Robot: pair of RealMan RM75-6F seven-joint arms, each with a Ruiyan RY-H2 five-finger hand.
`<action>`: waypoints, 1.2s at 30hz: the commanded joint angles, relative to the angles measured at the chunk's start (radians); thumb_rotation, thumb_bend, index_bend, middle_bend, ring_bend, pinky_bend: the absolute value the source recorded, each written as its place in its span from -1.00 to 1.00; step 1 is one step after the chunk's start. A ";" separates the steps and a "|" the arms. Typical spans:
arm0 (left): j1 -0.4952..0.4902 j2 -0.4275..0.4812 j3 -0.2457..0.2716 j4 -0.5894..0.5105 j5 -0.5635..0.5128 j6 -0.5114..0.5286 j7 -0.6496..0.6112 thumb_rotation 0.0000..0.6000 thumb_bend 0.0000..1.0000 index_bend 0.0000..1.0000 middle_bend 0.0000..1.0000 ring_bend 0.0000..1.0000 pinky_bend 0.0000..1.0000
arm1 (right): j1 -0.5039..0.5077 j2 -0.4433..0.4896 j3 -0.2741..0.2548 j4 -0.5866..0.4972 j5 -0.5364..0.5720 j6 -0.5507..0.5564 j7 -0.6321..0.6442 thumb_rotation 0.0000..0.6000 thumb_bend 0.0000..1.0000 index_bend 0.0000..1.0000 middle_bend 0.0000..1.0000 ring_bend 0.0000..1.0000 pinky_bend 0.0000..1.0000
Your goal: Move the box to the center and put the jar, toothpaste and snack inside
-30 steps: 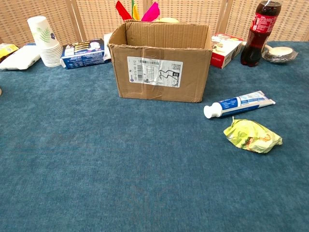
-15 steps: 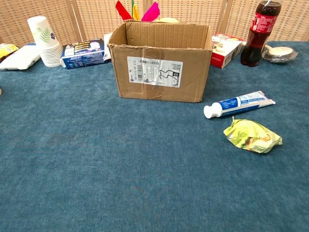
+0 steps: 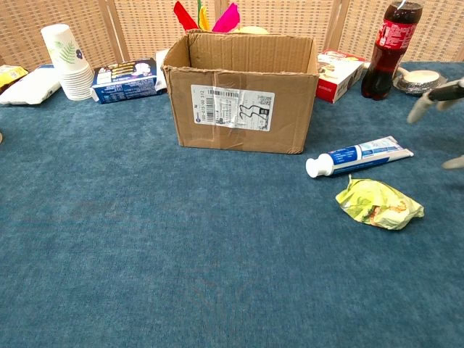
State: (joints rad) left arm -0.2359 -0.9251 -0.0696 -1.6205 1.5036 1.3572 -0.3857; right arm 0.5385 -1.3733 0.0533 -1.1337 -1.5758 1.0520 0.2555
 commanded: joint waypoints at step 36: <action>-0.003 -0.002 -0.002 0.014 -0.009 -0.014 -0.013 1.00 -0.52 -1.00 -1.00 -1.00 -0.89 | 0.132 -0.231 0.115 -0.170 0.344 -0.167 -0.488 1.00 -0.49 -0.51 -0.43 -0.66 -0.49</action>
State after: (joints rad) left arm -0.2386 -0.9275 -0.0717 -1.6064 1.4947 1.3435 -0.3986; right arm 0.6657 -1.5973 0.1676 -1.3060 -1.2373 0.8834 -0.2230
